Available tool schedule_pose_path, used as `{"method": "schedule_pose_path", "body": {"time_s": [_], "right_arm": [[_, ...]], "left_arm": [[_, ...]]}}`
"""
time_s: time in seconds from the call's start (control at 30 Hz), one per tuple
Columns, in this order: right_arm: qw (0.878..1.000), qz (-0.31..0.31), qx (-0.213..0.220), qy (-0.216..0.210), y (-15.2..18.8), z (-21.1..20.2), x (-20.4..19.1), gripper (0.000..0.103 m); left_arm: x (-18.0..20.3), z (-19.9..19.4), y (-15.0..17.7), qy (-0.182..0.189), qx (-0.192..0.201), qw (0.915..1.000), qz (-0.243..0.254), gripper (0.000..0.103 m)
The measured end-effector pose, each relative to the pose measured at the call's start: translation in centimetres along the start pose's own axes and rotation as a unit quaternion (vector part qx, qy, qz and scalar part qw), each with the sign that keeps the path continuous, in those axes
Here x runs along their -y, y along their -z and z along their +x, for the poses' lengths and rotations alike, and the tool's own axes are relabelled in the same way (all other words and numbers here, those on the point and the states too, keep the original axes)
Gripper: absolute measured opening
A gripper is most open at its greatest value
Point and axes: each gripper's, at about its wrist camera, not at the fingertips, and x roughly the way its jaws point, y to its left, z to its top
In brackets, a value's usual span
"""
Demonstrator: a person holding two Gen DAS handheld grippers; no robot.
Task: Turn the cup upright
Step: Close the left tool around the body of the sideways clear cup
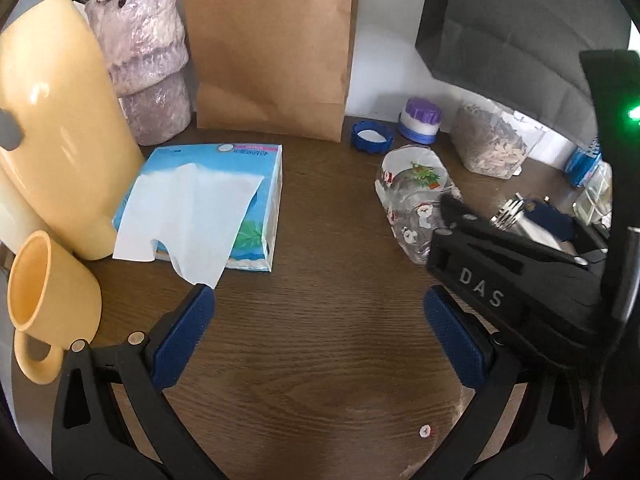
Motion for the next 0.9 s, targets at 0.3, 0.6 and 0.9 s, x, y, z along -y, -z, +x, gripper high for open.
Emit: {"method": "schedule_pose_path", "body": {"time_s": [0.3,0.6,0.9], "right_arm": [[0.997,0.013,0.069,-0.03,3.2,0.8,2.6,0.088],[0.973,0.056,0.031,-0.222,0.2,2.6,6.6,0.088],[0.953,0.105,0.022,-0.283,-0.9,4.4,8.0,0.088]], "left_arm": [[3.8,1.9,1.3,-0.054,0.011,0.9916,0.117,0.103],[5.2,4.0,-2.0,-0.012,0.037,0.9937,0.105,0.103],[5.6,8.4,-4.9,-0.081,0.041,0.9917,0.091,0.103]]}}
